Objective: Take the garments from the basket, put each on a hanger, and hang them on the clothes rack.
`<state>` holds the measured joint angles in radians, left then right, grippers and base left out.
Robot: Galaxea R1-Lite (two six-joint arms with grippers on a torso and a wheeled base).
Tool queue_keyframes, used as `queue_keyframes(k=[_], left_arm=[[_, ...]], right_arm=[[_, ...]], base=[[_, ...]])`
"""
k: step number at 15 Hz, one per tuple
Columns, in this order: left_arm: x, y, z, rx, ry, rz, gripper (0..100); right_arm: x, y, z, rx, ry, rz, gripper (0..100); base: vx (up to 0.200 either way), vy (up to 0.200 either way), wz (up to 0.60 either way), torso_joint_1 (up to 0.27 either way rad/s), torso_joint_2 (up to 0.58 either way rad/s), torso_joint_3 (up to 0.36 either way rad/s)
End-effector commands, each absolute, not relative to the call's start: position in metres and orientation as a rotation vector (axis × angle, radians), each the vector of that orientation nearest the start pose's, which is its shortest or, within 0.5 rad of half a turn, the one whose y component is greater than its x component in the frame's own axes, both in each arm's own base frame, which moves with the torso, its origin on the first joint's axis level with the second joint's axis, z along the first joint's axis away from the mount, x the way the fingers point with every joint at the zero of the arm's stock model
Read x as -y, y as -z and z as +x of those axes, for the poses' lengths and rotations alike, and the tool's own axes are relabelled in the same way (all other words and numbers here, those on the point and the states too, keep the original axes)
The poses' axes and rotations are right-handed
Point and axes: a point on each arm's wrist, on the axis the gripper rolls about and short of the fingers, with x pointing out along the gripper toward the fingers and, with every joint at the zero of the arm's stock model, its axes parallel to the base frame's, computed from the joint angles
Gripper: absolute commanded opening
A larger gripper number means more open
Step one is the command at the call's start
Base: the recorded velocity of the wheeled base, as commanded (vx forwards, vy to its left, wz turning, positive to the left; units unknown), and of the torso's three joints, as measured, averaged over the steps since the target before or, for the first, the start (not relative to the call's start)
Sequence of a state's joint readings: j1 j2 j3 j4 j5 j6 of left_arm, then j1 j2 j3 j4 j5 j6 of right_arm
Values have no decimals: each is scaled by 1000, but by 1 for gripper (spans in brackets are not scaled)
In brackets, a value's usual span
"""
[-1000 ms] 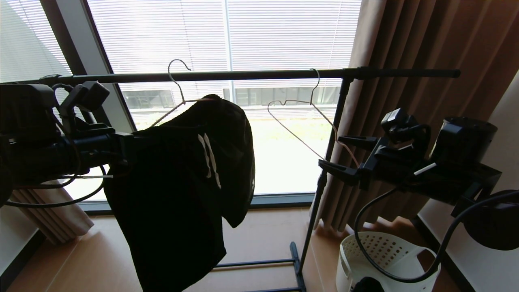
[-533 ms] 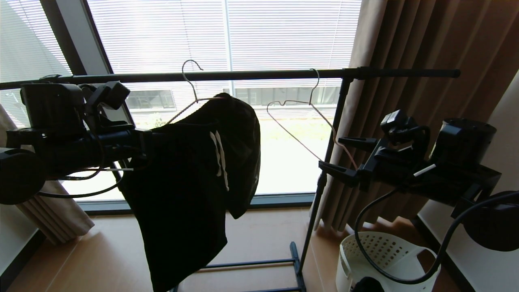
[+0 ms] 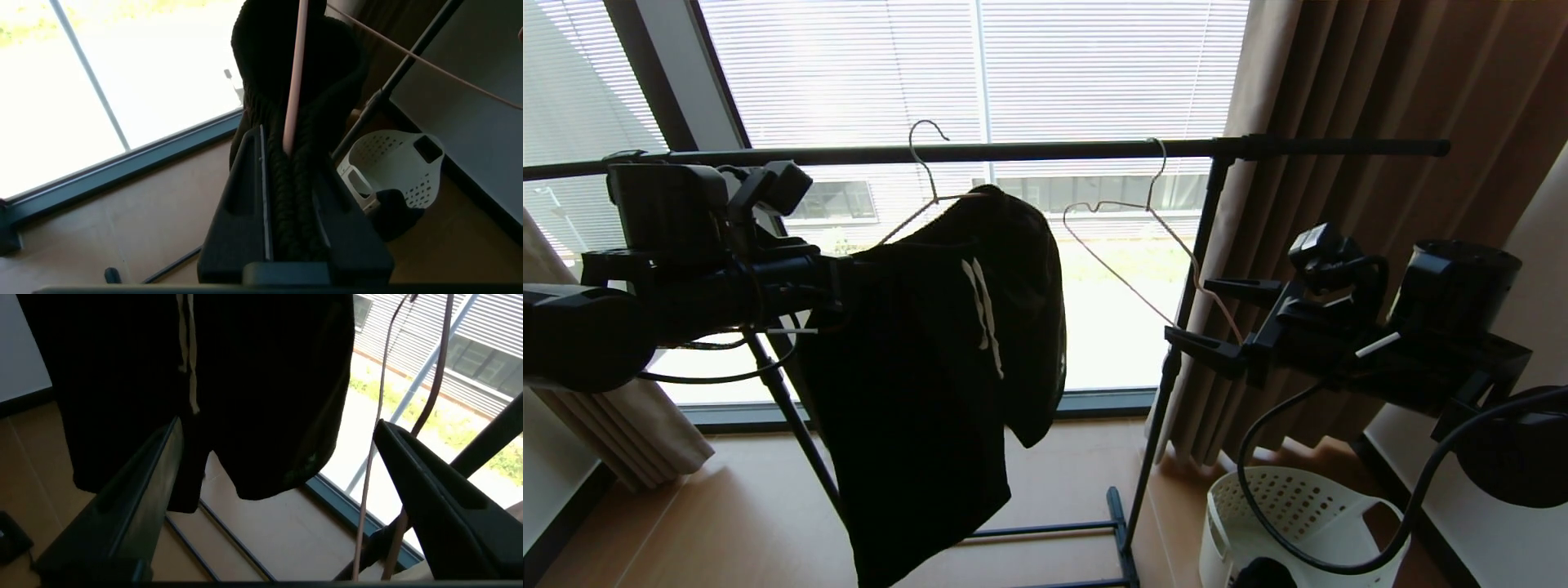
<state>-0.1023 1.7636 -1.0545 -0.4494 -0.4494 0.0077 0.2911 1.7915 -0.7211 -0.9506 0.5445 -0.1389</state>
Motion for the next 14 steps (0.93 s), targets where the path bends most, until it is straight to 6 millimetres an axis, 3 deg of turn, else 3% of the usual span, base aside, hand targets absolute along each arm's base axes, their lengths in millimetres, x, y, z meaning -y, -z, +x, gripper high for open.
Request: queue_keyframes(k=[1, 14], left_arm=[[45, -207, 339, -270, 550, -40, 0], [50, -199, 354, -283, 559, -41, 0]], right_arm=[[-102, -164, 298, -64, -842, -116, 100], [-102, -159, 300, -77, -843, -115, 100]], base=[[0, 0, 0, 0, 0, 0], [0, 0, 0, 0, 0, 0]])
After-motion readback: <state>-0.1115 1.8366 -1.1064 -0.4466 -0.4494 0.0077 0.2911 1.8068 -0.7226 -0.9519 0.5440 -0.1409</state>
